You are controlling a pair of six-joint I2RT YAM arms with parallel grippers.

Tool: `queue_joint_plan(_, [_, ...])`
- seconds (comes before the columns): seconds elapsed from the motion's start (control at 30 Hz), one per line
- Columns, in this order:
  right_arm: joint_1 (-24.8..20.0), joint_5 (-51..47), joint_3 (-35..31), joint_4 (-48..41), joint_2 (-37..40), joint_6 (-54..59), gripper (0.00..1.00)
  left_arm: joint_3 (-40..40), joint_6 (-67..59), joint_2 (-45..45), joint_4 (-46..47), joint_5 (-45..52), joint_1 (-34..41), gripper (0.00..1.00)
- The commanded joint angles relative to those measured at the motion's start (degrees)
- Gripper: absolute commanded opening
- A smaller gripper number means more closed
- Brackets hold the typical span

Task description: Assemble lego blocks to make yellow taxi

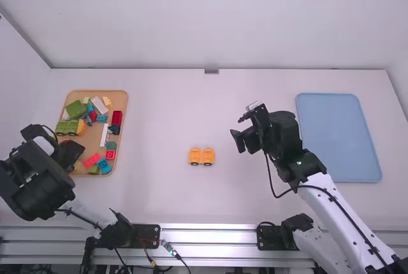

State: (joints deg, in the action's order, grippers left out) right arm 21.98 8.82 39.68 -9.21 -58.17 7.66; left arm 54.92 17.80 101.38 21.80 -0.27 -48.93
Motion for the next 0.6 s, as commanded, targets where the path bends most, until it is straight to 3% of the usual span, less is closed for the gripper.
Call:
queue_joint_plan(0.0, [0.15,0.05,1.62,-0.01,-0.05,-0.11,0.99,-1.81,-3.08,0.35,-1.4,5.35,0.98,0.86])
queue_joint_plan(0.13, [0.15,0.07,1.62,-0.08,-0.05,-0.11,0.99,-1.62,-3.28,0.35,-1.2,5.42,1.42,0.74])
queue_joint_plan(0.23, [0.15,0.07,1.62,-0.14,-0.05,-0.11,0.99,-1.29,-3.1,0.35,-0.76,5.42,1.18,0.74])
queue_joint_plan(0.37, [0.15,0.07,1.62,-0.08,-0.05,-0.11,0.99,-0.48,-3.13,0.35,0.92,5.35,1.68,0.82])
queue_joint_plan(0.57, [0.15,0.07,1.62,-0.19,-0.05,-0.11,0.99,-0.33,-3.1,0.35,0.07,5.35,1.68,0.79])
